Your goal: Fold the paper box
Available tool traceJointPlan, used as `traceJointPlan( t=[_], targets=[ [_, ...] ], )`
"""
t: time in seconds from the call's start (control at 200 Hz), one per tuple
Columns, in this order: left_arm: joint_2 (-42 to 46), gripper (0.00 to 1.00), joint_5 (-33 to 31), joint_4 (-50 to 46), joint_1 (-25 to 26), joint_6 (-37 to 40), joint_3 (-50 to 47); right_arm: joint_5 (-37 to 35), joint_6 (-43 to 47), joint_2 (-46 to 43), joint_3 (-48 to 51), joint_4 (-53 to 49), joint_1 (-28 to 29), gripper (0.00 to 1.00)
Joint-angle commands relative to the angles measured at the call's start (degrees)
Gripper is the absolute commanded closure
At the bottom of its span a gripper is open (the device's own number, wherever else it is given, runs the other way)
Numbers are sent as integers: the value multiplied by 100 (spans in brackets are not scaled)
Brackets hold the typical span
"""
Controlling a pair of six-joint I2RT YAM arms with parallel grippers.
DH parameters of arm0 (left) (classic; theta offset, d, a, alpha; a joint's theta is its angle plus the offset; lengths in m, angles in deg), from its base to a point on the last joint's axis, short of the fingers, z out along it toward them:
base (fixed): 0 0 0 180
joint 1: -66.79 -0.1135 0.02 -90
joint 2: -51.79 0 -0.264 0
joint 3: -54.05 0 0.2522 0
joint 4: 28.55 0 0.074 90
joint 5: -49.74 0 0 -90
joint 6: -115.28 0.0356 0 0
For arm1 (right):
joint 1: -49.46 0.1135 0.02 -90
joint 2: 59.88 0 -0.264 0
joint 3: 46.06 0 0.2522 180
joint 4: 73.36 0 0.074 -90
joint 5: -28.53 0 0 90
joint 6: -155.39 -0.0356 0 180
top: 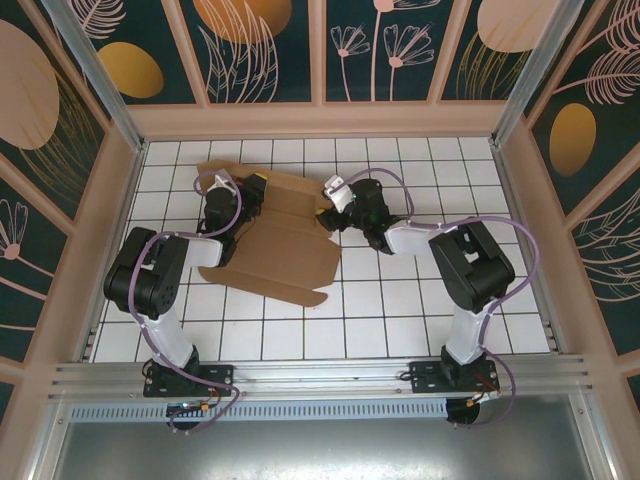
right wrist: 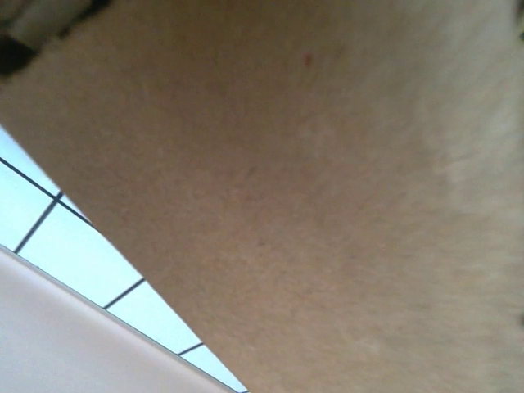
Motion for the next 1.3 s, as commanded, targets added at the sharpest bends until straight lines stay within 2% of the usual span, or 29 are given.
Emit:
traceJointPlan(
  t=[0.0,0.29,0.515,0.711,0.956,1.096,1.211,1.296],
  targets=[
    [102,100,88,-194,-13,-37,-108,-764,-246,158,-249,-63,74,33],
    [212,100,-41,-313,-20,-311,-178,-1806,-924,367,-597,-393,276,52],
    [291,100,-228,-898,-4,-530,-40,-2531,-1443,614,-1092,-889,321,68],
    [356,100,-396,-1607,105,-719,239,-3205,-1759,989,-1615,-1365,410,73],
    [437,100,-792,-2260,370,-847,483,-4211,-1867,1521,-2354,-1801,620,100],
    [612,100,-924,-2419,425,-998,473,-4470,-1941,1727,-2663,-2050,619,100],
    [617,89,-904,-2400,435,-1061,465,-4314,-1943,1751,-2697,-2040,598,100],
    [654,75,-866,-2401,432,-1056,448,-4140,-1853,1663,-2519,-1826,553,100]
  ],
)
